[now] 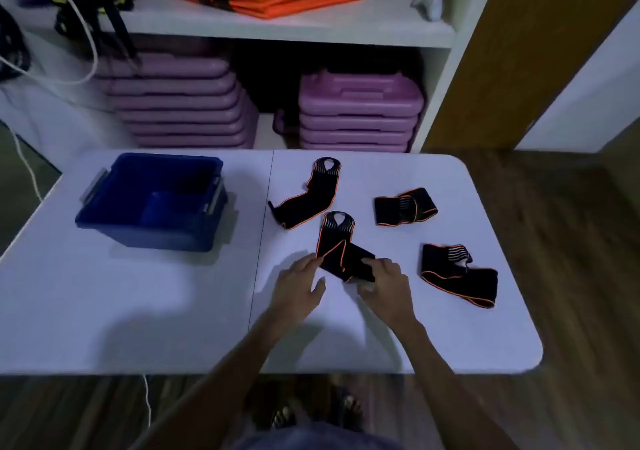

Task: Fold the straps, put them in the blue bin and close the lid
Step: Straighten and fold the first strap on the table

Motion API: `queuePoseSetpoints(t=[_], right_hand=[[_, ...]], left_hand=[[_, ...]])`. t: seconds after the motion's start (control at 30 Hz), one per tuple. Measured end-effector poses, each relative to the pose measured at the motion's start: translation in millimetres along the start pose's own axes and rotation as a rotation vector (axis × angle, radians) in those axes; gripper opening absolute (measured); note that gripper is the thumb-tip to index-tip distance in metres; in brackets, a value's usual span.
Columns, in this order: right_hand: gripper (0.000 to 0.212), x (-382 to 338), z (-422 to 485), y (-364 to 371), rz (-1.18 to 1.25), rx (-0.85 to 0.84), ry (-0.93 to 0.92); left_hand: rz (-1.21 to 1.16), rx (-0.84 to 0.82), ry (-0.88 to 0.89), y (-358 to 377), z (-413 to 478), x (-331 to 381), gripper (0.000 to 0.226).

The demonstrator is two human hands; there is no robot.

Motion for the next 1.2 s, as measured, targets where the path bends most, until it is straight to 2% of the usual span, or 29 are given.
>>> queuePoseSetpoints(t=[0.07,0.23,0.37,0.43,0.53,0.7,0.83,0.93,1.1,1.2], right_hand=[[0.048,-1.1,7.4,-0.8,-0.094,-0.022,-0.04],[0.024,4.0,22.0,3.0,-0.13,-0.144,-0.038],[0.006,10.3,19.8,2.3,-0.04,-0.122,-0.041],[0.013,14.7,15.4,6.0,-0.008,-0.115,-0.067],[0.035,19.4,11.0,14.7,-0.089,-0.133,-0.109],[0.022,17.7,11.4,13.6,-0.126,-0.074,-0.142],[0.027,17.8,-5.6,2.3,-0.098,-0.053,-0.302],[0.03,26.0,-35.6,-0.7,-0.056,-0.127,-0.384],[0.023,36.7,-86.5,21.0,-0.04,-0.25,-0.469],[0.024,31.3,-94.9,30.9,-0.056,-0.274,-0.44]], left_hand=[[0.106,-0.075,0.027,3.3,14.4,1.9,0.055],[0.198,-0.249,0.011,15.3,29.1,-5.3,0.053],[0.151,-0.219,0.008,17.6,22.3,-18.2,0.051],[0.136,-0.207,0.019,19.4,18.8,-24.1,0.053],[0.055,-0.181,0.005,19.8,15.9,-25.6,0.059],[-0.011,-0.134,0.019,24.4,14.6,-34.0,0.061],[-0.063,-0.183,-0.015,24.7,12.8,-36.0,0.063],[-0.052,-0.229,-0.008,22.6,12.1,-37.7,0.065],[0.09,-0.3,0.024,32.6,13.1,-43.6,0.046],[0.161,-0.308,0.01,38.5,12.3,-38.6,0.054]])
Point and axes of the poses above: each hand's wrist, its own z-axis towards the middle knuckle, its own y-axis out of the palm, x = y × z, the point moved 3 cm from there along z, towards the middle knuckle, and after that the axes turned 4 degrees about -x, right-handed, at the moved point
